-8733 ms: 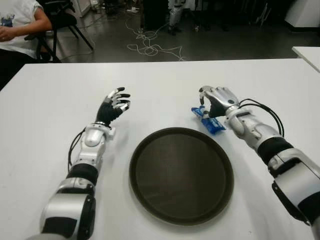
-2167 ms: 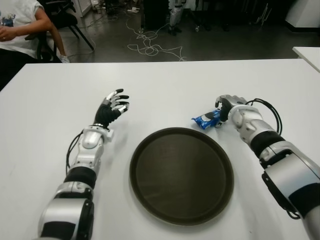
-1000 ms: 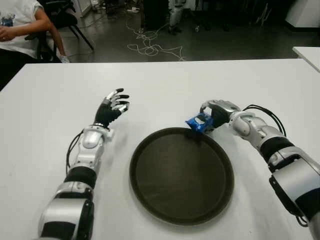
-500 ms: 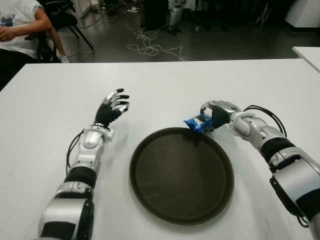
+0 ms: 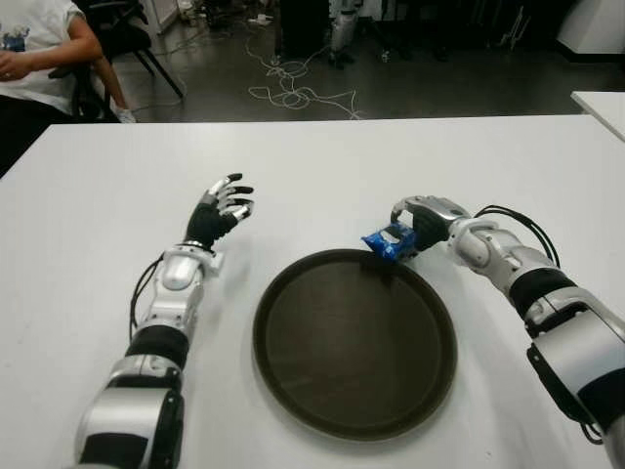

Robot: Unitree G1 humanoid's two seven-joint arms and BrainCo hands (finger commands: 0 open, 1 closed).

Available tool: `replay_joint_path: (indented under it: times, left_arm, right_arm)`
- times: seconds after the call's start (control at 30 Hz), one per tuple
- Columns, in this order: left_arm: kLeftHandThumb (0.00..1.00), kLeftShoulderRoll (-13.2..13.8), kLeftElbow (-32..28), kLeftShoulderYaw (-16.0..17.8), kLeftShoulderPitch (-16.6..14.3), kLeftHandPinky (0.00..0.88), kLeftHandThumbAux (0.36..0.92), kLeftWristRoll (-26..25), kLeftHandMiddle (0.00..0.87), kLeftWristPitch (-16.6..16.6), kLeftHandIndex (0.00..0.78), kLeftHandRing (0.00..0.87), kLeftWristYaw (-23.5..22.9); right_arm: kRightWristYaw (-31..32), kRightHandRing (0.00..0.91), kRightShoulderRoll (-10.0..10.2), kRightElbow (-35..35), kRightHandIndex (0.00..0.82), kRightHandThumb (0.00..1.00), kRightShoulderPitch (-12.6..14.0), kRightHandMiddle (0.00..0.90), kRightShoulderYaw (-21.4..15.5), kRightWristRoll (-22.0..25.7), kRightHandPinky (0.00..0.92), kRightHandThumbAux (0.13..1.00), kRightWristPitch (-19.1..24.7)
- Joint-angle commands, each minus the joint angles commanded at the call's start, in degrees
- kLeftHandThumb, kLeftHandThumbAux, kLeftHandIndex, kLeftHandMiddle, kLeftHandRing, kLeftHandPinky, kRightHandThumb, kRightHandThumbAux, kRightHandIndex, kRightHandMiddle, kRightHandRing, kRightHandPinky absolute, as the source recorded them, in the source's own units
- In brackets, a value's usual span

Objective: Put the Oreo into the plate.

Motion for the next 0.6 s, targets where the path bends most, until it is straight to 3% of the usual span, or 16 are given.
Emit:
replay_joint_path:
  times: [0.33, 0.6]
  left_arm:
    - [0.343, 0.2, 0.8, -0.3, -0.3, 0.31, 0.761, 0.5, 0.278, -1.0, 0.179, 0.291, 0.4]
    - [0.357, 0.2, 0.5, -0.2, -0.2, 0.319, 0.756, 0.3, 0.275, -1.1, 0.167, 0.286, 0.2]
  right_arm:
    - [-0.3, 0.432, 0.0, -0.1, 0.409, 0.0, 0.2, 0.438, -0.1, 0.2, 0.443, 0.87, -0.9]
    - [0.0, 0.269, 0.1, -0.1, 0.315, 0.0, 0.2, 0.279, -0.1, 0.3, 0.287, 0.855, -0.5]
